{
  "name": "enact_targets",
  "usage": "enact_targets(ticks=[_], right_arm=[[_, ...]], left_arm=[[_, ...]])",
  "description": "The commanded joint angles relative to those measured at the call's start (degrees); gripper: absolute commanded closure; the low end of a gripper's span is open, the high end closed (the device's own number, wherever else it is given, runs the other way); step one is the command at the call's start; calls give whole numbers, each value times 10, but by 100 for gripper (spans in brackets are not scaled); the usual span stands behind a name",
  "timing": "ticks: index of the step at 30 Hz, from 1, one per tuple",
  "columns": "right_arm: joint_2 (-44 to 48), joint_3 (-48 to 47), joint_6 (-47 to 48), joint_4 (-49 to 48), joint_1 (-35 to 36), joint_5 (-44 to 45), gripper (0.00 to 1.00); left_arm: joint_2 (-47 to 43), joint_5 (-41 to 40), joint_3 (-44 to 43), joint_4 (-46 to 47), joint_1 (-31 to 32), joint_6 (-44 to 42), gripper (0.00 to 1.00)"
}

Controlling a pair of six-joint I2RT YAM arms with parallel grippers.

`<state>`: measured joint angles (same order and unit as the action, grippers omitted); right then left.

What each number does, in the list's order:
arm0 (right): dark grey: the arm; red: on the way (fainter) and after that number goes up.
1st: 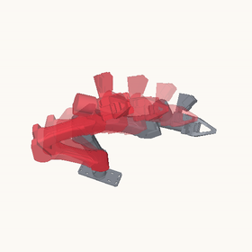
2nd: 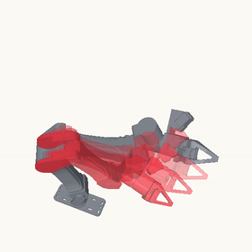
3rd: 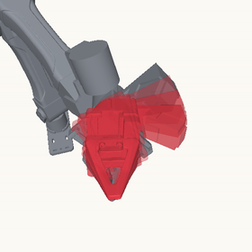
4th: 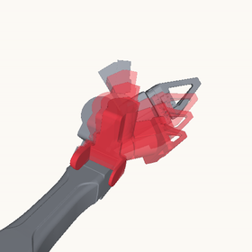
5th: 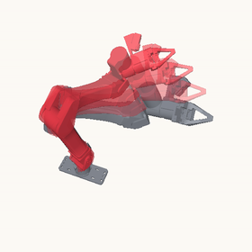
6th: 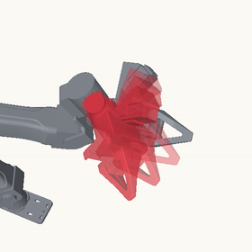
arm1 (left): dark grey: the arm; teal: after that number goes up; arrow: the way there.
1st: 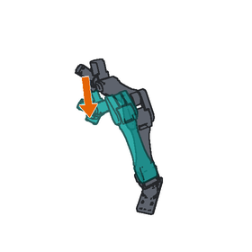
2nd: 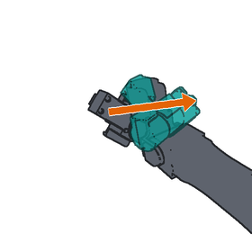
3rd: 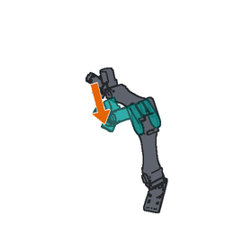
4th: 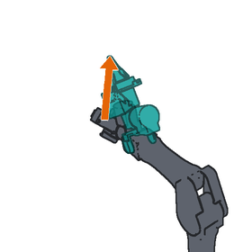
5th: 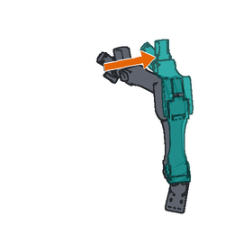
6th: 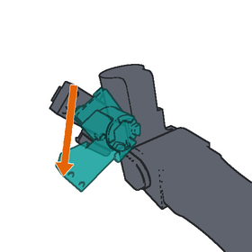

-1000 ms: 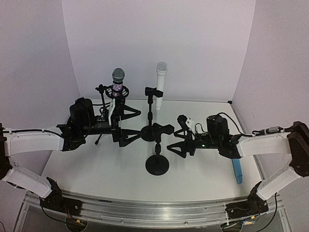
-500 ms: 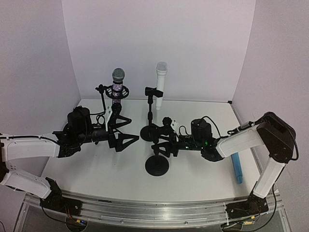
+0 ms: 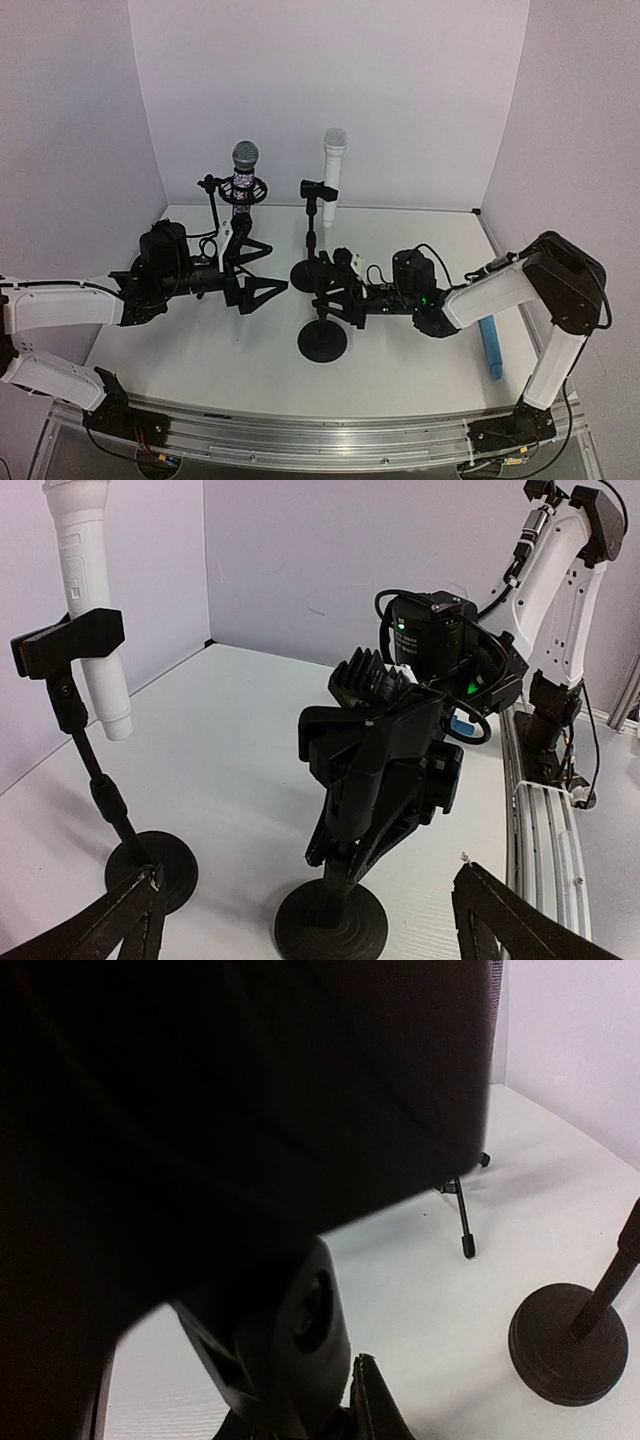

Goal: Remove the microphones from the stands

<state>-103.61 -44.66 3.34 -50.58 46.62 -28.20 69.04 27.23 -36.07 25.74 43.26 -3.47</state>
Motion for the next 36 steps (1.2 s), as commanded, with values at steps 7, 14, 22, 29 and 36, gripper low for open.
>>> enact_targets(ticks=[7,14,22,29,36], right_arm=[[50,-38,-10,-17,-164,-120,100],[8,-96,5,-11,-292,-154,100],[-47,-148,22,-9,-364,-135,100],[-57,-127,34,-8,-385,-124,100],[-44,-88,51,-8,-387,-95,100]], left_arm=[[0,9,-12,9,-8,-19,1],[1,5,-15,2,-9,-27,1],[3,-1,-20,-5,-12,-39,1],[3,2,-17,-3,-16,-40,1],[3,2,-17,-3,-21,-41,1]])
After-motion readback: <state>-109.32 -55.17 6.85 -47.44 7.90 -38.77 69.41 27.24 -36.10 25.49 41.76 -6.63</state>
